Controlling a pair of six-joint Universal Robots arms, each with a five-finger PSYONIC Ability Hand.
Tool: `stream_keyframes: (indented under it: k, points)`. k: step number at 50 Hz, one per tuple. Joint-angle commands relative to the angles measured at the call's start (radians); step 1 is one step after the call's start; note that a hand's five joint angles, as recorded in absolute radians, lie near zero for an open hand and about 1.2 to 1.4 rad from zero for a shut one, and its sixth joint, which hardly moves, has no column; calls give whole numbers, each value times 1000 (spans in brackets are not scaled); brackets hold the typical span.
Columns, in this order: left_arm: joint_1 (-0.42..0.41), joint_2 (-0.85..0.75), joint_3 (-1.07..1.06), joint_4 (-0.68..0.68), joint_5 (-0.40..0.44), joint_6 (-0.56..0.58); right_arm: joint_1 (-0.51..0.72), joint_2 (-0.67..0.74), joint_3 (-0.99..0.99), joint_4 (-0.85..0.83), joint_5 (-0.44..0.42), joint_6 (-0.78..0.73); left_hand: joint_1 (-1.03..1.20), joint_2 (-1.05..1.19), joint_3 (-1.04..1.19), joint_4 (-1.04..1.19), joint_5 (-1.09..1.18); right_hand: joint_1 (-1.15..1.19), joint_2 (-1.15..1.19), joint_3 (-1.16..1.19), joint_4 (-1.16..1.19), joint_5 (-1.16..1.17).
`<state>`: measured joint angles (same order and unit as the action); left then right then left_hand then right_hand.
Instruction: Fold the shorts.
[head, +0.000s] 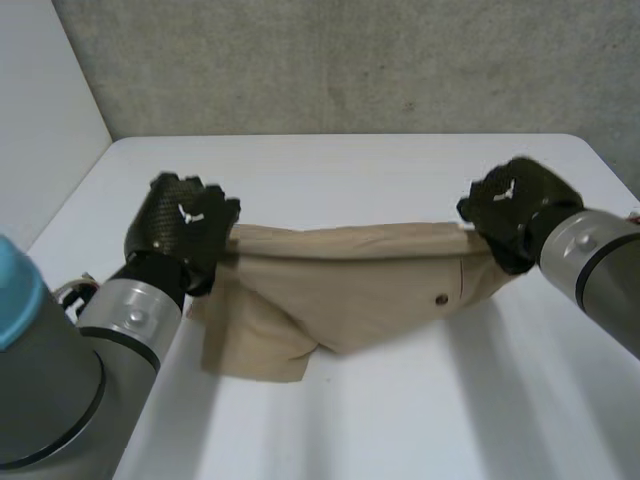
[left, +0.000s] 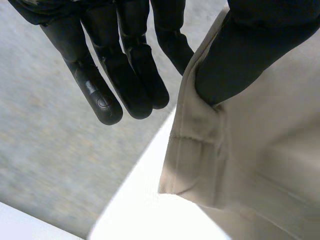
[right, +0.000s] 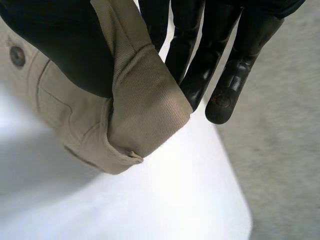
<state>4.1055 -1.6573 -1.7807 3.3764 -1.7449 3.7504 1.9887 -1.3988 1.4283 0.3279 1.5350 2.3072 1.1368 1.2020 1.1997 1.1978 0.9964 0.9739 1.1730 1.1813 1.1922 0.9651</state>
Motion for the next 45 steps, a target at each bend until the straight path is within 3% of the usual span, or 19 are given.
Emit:
stream_keyframes:
  k: [1,9,13,17,20,23,26,27,31,37,45]
  points:
    - [19,-131,64,-35,19,-34,2,124,-15,6,7,6,259,194,197,198,225,422,223,215,204,257]
    - [27,-125,84,-100,22,-27,-10,129,35,-6,-16,5,259,194,197,198,225,422,223,215,204,257]
    - [64,-102,179,-80,33,-14,1,133,-55,-79,-39,9,259,194,197,198,225,422,223,215,204,257]
    - [99,-174,377,-55,68,12,2,210,-213,-236,-35,26,259,194,197,198,225,422,223,215,204,257]
    - [111,-284,588,-2,71,38,27,284,-373,-453,-10,26,259,194,197,198,225,422,223,215,204,257]
    - [136,-323,800,137,68,87,48,291,-451,-692,11,24,259,194,197,198,225,422,223,215,204,257]
    - [150,-315,848,308,59,107,56,281,-453,-899,-1,21,259,194,197,198,225,422,223,215,204,257]
    - [156,-314,840,433,41,109,56,274,-431,-1011,-15,27,259,194,197,198,225,422,223,215,204,257]
    - [135,-241,709,615,13,111,59,233,-355,-1116,-67,31,259,194,197,198,225,422,223,215,204,257]
    - [122,-128,431,618,31,97,62,213,-235,-1054,-75,54,259,194,197,198,225,422,223,215,204,257]
    - [118,-113,48,620,42,77,44,221,-51,-790,-79,112,259,194,197,198,225,422,223,215,204,257]
